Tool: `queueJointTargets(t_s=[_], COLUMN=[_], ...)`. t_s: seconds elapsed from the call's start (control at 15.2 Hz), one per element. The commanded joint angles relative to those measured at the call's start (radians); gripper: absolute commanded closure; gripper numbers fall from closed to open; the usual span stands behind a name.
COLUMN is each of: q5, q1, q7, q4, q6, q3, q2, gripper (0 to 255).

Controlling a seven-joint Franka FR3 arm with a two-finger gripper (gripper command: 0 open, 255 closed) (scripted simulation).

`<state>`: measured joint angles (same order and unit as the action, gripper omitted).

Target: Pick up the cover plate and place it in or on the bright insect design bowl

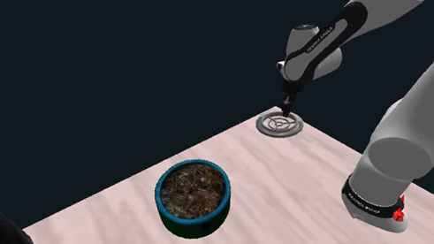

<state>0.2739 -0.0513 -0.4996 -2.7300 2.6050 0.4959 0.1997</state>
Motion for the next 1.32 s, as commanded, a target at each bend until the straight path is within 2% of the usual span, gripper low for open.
queueJointTargets(t_s=[0.0, 1.25], q5=[0.012, 0.018], q1=[-0.012, -0.040], q7=[0.008, 0.017], q4=[0.013, 0.125], q6=[-0.043, -0.370], q3=[-0.002, -0.075], q2=[0.040, 0.258], gripper=[255, 255])
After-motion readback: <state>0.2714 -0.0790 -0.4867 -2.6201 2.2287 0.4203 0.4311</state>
